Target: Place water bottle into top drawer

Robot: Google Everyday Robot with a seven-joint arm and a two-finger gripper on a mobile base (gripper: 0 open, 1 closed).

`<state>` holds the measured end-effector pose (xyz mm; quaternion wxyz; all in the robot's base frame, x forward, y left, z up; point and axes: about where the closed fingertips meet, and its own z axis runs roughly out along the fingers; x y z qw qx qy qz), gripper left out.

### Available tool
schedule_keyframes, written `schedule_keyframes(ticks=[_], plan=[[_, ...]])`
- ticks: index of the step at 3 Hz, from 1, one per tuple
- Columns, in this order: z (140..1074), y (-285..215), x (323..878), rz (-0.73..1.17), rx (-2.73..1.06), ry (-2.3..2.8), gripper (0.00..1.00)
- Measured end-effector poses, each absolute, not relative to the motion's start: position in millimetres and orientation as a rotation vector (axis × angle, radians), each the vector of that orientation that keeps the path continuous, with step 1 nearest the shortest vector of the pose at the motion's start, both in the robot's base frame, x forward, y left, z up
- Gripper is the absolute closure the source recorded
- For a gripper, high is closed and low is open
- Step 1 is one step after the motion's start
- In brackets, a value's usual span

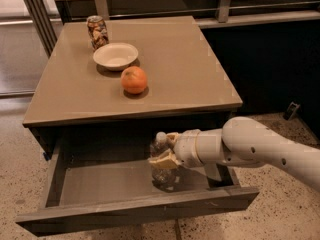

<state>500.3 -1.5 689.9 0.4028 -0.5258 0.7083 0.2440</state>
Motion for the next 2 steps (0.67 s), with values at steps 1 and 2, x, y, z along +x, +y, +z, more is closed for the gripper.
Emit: schedule_keyframes(ticks=[1, 2], plan=[[689.9, -1.4, 500.3, 0.617, -1.329, 1.790, 0.07], [689.9, -1.4, 500.3, 0.617, -1.329, 1.790, 0.00]])
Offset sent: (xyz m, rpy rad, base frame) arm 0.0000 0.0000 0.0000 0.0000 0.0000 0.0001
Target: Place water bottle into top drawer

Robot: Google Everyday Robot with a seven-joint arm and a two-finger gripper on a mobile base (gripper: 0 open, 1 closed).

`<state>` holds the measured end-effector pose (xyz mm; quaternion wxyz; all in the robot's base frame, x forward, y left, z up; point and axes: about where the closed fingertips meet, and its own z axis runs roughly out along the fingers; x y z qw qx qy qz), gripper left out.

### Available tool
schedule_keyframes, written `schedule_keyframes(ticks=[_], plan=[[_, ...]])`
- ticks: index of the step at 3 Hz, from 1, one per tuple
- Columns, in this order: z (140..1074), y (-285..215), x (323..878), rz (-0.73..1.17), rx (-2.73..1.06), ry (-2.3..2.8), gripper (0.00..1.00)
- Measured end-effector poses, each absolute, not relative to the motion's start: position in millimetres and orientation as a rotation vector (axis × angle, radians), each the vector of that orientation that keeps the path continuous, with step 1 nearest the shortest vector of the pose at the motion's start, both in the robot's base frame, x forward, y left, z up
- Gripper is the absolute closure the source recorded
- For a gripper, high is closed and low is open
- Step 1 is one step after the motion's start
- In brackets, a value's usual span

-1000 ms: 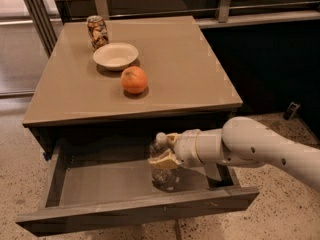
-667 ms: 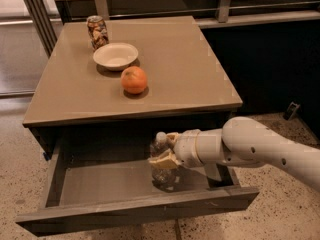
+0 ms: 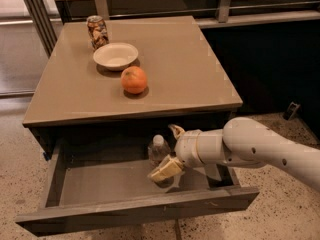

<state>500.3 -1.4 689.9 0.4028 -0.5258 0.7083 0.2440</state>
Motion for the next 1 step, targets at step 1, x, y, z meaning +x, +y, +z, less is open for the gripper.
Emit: schedule_keyframes(ticks=[1], plan=[[689.9, -1.4, 500.3, 0.617, -1.329, 1.789, 0.00]])
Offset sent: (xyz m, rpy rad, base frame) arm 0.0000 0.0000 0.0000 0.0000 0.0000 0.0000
